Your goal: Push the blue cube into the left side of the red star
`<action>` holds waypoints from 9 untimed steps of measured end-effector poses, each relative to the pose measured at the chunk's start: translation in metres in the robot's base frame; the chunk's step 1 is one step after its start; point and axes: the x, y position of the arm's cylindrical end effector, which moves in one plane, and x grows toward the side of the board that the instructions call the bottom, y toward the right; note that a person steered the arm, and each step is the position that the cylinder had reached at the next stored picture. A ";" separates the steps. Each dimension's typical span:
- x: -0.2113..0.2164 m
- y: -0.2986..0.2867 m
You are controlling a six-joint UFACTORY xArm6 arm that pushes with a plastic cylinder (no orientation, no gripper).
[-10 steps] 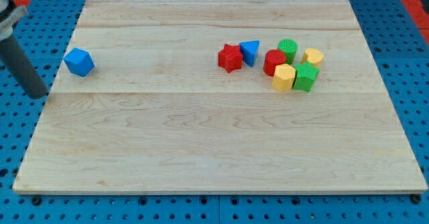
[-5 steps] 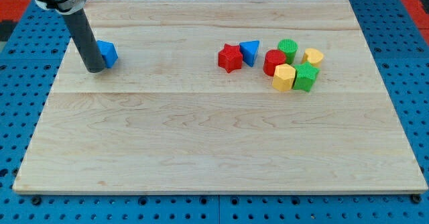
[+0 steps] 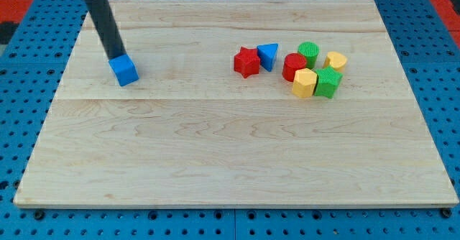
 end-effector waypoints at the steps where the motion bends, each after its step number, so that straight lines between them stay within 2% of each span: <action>1: 0.000 -0.088; 3: 0.002 -0.099; 4: 0.004 -0.042; 5: 0.021 -0.020; 6: 0.042 -0.115; 7: 0.042 -0.065; 9: 0.030 0.142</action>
